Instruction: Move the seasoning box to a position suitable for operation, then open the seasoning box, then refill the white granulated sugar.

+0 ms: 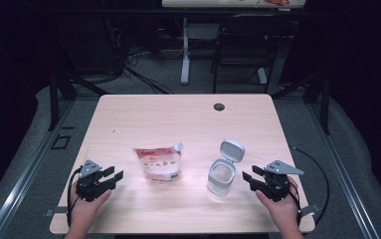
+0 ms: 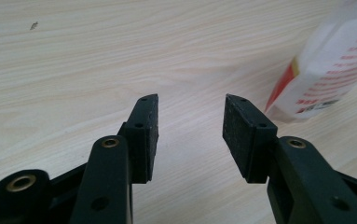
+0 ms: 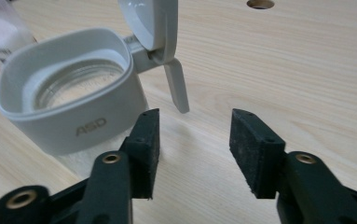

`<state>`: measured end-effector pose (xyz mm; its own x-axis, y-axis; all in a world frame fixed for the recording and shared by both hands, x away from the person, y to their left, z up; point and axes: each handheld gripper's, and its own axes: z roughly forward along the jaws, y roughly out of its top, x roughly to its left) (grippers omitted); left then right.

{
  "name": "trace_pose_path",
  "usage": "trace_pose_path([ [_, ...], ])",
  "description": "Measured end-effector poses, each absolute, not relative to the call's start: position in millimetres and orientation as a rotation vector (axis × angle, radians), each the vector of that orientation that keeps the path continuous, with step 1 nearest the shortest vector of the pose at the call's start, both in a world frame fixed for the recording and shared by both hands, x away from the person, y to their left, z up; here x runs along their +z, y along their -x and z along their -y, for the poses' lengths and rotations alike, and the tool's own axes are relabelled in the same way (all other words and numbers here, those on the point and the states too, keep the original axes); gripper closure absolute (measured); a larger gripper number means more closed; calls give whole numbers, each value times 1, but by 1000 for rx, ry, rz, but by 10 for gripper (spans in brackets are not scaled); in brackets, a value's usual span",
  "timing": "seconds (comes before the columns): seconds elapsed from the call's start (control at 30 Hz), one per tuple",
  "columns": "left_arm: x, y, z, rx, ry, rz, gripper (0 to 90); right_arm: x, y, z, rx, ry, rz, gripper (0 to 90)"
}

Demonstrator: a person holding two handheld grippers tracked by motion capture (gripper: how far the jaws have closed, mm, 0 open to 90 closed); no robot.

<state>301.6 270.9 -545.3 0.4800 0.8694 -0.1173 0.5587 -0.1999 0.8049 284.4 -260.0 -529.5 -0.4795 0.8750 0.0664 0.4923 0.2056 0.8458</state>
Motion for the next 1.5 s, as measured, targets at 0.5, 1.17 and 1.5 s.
trace_pose_path([
  [0.5,-530,-296,-262,432,-1905,-1144,605,-520,-275,255,1200,-1230,-2064,649],
  [1.17,-478,-299,-240,361,-1941,-1050,600,-494,-272,255,1238,-1176,-2060,666],
  [1.5,-451,-306,-225,362,-1947,-994,543,-471,-270,250,1242,-1129,-2078,680],
])
